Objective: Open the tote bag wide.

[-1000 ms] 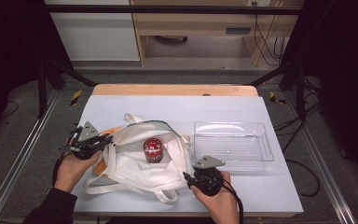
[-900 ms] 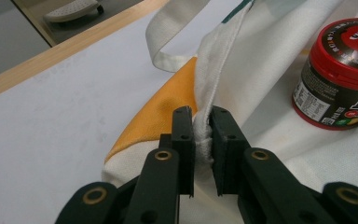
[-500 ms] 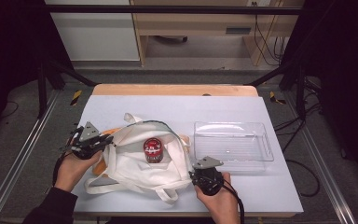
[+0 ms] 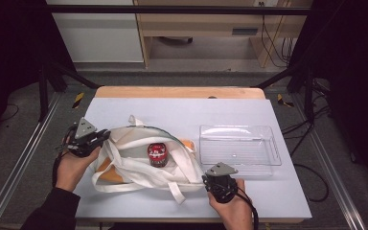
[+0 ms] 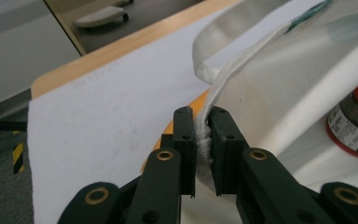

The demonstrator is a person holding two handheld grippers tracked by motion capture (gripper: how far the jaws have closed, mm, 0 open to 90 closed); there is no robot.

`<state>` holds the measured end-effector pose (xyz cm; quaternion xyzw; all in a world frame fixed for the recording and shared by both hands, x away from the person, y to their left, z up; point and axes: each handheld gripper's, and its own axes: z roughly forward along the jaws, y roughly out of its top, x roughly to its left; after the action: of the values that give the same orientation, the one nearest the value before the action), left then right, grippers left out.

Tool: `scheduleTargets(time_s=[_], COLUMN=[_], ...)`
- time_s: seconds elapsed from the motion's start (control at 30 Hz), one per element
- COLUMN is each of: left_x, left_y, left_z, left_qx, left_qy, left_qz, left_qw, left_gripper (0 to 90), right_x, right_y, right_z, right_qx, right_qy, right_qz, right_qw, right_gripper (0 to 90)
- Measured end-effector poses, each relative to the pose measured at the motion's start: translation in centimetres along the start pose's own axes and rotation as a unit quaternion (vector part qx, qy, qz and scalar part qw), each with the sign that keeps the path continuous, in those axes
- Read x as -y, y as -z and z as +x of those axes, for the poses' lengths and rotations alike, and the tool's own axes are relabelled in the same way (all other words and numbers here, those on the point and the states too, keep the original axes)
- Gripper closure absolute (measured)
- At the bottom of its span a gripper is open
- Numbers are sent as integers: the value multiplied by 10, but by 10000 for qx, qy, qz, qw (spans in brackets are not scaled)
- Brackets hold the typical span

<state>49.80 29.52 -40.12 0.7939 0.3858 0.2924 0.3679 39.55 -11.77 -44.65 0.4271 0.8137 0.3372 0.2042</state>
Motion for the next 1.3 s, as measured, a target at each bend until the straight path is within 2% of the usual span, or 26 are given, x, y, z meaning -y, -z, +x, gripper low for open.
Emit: scheduleTargets(time_s=[0.13,0.23,0.27,0.33,0.53,0.63,0.87,0.9,0.97,1.0,1.1,1.23,1.27,1.3], left_x=[11,14,13,12,10,10,7,7,6,6,4,-2,-3,-5], left_y=[-8,-7,-5,-4,-2,-2,4,5,6,6,8,11,11,12], left_z=[-5,-5,-6,-6,-10,-11,-14,-14,-15,-15,-14,-17,-18,-19], left_qx=[226,312,320,329,311,322,317,328,338,332,339,315,308,287], left_qy=[35,27,15,4,-55,-75,-187,-241,-209,-211,-186,-309,-332,-365], left_qz=[145,154,127,117,124,122,134,168,157,173,232,328,344,372], left_qw=[9996,9994,9994,9994,9994,9994,9992,9990,9991,9991,9990,9985,9984,9982], left_gripper=[816,814,813,813,809,808,804,804,802,802,798,782,758,733], right_x=[4,3,0,-1,-10,-15,-35,-39,-46,-46,-54,-69,-73,-75], right_y=[-7,-2,4,7,19,19,15,15,12,12,6,-8,-14,-18], right_z=[2,1,1,1,3,4,12,14,21,21,29,43,49,51], right_qx=[-102,-270,-330,-348,-467,-509,-534,-585,-742,-742,-908,-1192,-1299,-1332], right_qy=[80,32,41,81,199,178,490,528,626,626,862,1169,1314,1368], right_qz=[77,-153,-314,-373,-602,-639,-743,-751,-793,-793,-706,-646,-585,-550], right_qw=[9999,9995,9990,9987,9969,9965,9946,9941,9921,9921,9896,9838,9810,9801], right_gripper=[837,773,714,702,588,574,512,516,511,511,504,498,494,491])
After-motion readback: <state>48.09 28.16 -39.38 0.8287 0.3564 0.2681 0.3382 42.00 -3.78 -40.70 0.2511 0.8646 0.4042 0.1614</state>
